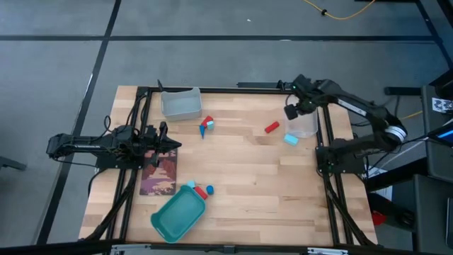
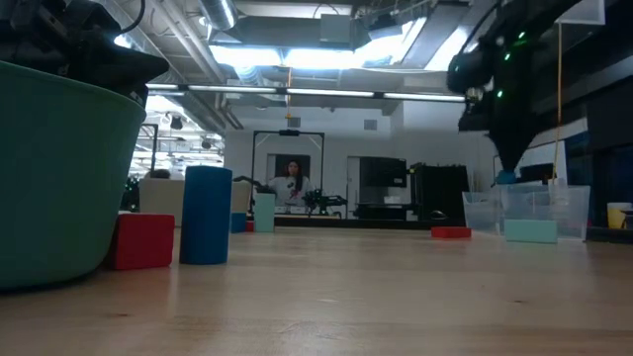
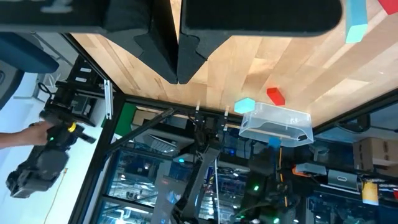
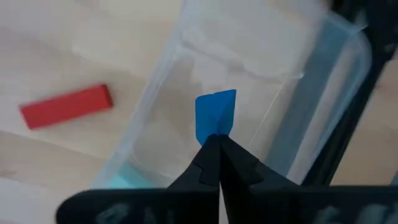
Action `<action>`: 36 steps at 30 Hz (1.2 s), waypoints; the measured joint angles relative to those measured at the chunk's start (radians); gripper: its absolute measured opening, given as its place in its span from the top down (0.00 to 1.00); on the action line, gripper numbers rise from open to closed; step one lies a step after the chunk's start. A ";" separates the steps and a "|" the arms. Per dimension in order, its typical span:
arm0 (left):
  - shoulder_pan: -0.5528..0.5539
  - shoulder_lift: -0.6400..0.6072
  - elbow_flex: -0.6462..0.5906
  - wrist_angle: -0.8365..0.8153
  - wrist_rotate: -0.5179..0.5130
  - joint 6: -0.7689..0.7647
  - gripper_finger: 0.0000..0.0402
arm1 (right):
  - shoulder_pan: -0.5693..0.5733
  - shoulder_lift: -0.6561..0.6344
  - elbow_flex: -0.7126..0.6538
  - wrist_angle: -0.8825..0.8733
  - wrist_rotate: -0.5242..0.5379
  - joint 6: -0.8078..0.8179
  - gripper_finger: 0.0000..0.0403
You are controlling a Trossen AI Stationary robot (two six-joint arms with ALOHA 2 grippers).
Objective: Sort & place blocks by color
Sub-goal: Put the top right blue block into the transparent bin
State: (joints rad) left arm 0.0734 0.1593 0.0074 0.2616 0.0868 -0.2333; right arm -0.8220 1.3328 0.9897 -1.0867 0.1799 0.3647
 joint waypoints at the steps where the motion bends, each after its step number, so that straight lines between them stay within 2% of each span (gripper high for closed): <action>1: 0.000 0.000 0.000 0.000 0.000 0.000 1.00 | -0.015 0.029 0.000 -0.004 -0.015 -0.022 1.00; 8: 0.000 0.000 0.000 0.000 0.000 0.000 1.00 | -0.060 0.160 0.000 0.030 -0.050 -0.192 1.00; 16: 0.000 0.000 0.000 0.000 0.000 0.000 1.00 | -0.065 0.239 0.000 0.050 0.010 -0.472 1.00; 23: 0.000 0.000 0.000 0.000 0.000 0.000 1.00 | -0.065 0.327 0.000 0.100 0.010 -0.536 1.00; 28: 0.000 0.000 0.000 0.000 0.000 0.000 1.00 | -0.065 0.340 0.000 0.124 0.015 -0.580 0.99; 36: 0.000 0.000 0.000 0.000 0.000 0.000 1.00 | -0.065 0.341 0.001 0.126 0.014 -0.578 0.92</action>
State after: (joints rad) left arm 0.0734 0.1596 0.0071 0.2619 0.0868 -0.2333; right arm -0.8871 1.6735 0.9904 -0.9602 0.1938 -0.2135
